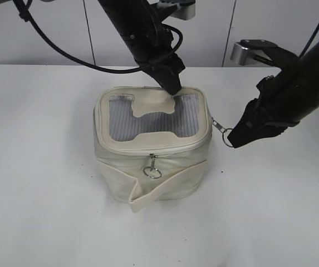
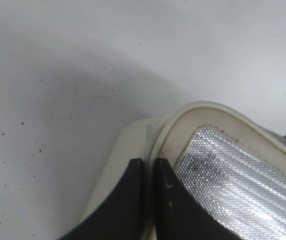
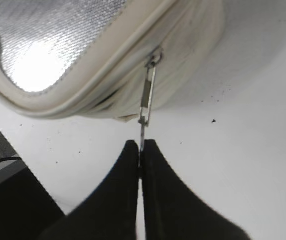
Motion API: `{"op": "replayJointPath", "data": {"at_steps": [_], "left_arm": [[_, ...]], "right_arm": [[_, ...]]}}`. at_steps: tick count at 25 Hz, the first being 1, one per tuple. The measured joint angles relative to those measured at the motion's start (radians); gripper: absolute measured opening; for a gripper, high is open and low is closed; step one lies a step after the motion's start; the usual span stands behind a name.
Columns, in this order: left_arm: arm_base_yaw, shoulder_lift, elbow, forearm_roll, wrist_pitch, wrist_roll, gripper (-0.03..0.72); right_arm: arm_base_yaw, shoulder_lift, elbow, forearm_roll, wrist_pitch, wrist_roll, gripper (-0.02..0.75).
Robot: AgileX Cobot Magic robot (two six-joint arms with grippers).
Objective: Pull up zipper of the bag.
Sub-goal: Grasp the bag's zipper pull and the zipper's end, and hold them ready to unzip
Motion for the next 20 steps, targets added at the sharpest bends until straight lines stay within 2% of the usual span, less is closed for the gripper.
{"op": "replayJointPath", "data": {"at_steps": [6, 9, 13, 20], "left_arm": [[-0.001, 0.000, 0.000, -0.005, 0.004, 0.000, 0.027], [-0.002, 0.000, 0.000, -0.008, 0.006, 0.000, 0.027], [-0.002, -0.001, 0.000, -0.008, 0.009, 0.000, 0.024], [-0.002, -0.001, 0.000, -0.004, 0.012, 0.000, 0.024]], "right_arm": [[0.007, -0.075, 0.071, 0.008, 0.047, 0.004, 0.005], [0.046, -0.102, 0.098, 0.008, 0.050, 0.009, 0.005], [0.154, -0.111, 0.106, 0.006, 0.038, 0.025, 0.005], [0.368, -0.109, 0.099, 0.043, -0.141, 0.029, 0.005]]}}
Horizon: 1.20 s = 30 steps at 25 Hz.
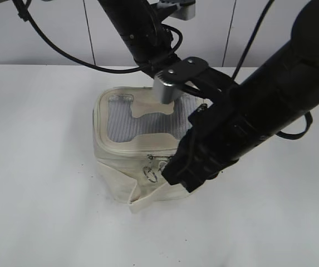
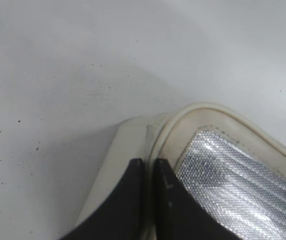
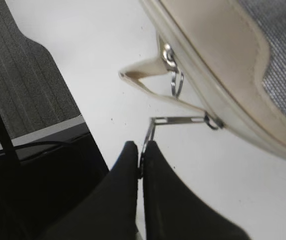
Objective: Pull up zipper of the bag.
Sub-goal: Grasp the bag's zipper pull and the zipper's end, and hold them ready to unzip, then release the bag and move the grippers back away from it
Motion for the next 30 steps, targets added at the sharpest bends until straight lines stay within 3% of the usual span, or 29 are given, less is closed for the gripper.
{"op": "replayJointPath", "data": {"at_steps": [5, 14, 16, 23, 30], "left_arm": [[0.000, 0.000, 0.000, 0.001, 0.004, 0.000, 0.024], [0.000, 0.000, 0.000, 0.001, 0.006, 0.000, 0.024], [0.000, 0.000, 0.000, 0.002, 0.000, 0.000, 0.024], [0.000, -0.001, 0.000, 0.011, -0.003, 0.000, 0.043], [0.001, -0.037, 0.001, 0.060, -0.006, 0.000, 0.208]], "right_arm": [[0.071, 0.047, -0.066, 0.022, -0.034, 0.000, 0.005], [0.082, 0.073, -0.095, 0.000, -0.022, 0.102, 0.025], [0.088, 0.073, -0.095, -0.027, -0.008, 0.164, 0.088], [0.092, 0.027, -0.104, -0.289, 0.013, 0.415, 0.459], [0.057, -0.052, -0.105, -0.406, 0.013, 0.568, 0.522]]}}
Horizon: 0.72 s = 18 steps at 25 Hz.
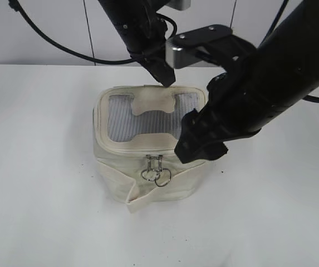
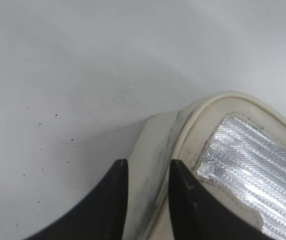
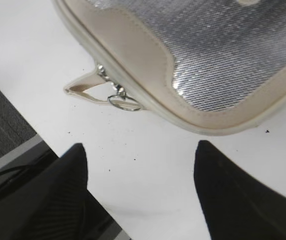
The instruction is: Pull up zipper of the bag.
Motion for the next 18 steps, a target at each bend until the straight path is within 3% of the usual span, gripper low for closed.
{"op": "replayJointPath", "data": {"at_steps": [4, 14, 18], "left_arm": [[0.005, -0.053, 0.000, 0.035, -0.001, -0.047, 0.266], [0.025, -0.226, 0.000, 0.293, 0.000, -0.293, 0.276], [0.068, -0.321, 0.034, 0.330, -0.001, -0.369, 0.276]], "right_arm": [[-0.088, -0.016, 0.000, -0.007, 0.003, 0.053, 0.524], [-0.410, -0.039, 0.000, -0.017, 0.082, 0.086, 0.522], [-0.512, -0.039, -0.001, -0.047, 0.104, 0.114, 0.522]]}}
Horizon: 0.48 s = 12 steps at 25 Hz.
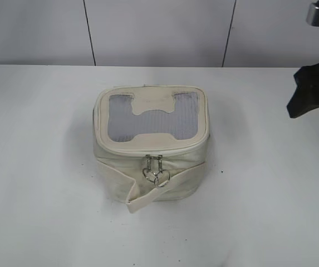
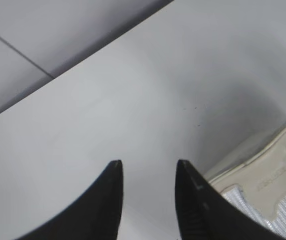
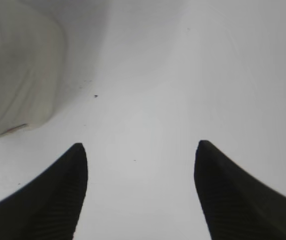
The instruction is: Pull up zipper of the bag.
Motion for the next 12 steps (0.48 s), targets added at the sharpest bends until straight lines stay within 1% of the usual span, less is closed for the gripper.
{"op": "replayJointPath", "data": {"at_steps": [3, 7, 9, 12], "left_arm": [[0.048, -0.102, 0.082, 0.023, -0.001, -0.034, 0.276], [0.120, -0.263, 0.270, 0.030, -0.001, -0.084, 0.276], [0.153, -0.347, 0.387, 0.029, -0.001, -0.101, 0.276], [0.183, -0.480, 0.566, 0.032, 0.000, -0.121, 0.276]], "right_arm": [[-0.034, -0.011, 0.000, -0.103, 0.026, 0.080, 0.522], [-0.038, -0.097, 0.000, -0.267, 0.057, 0.187, 0.522], [-0.038, -0.156, 0.000, -0.302, 0.082, 0.206, 0.522], [-0.038, -0.253, 0.005, -0.305, 0.116, 0.216, 0.522]]}}
